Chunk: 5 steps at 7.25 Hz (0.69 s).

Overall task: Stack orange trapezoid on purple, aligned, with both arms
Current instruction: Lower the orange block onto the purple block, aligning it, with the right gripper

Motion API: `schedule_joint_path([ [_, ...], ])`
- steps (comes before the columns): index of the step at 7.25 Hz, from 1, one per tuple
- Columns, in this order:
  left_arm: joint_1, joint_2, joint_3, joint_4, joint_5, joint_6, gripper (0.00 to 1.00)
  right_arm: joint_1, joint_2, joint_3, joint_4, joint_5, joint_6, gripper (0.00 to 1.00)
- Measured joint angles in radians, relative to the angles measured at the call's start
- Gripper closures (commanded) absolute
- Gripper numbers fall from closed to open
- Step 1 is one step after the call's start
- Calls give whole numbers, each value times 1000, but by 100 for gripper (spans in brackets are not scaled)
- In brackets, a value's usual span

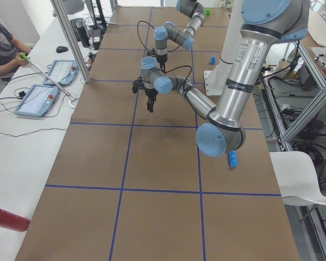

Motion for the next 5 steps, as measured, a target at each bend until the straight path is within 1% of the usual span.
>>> schedule_joint_path([
  [2,0,-1,-3,0,1,-1,0,-1,0,-7,0,-1,0,100],
  [3,0,-1,-5,1,1,-2,0,-1,0,-7,0,0,0,1],
  [5,0,-2,-7,2,1,-3,0,-3,0,-8,0,-5,8,0],
])
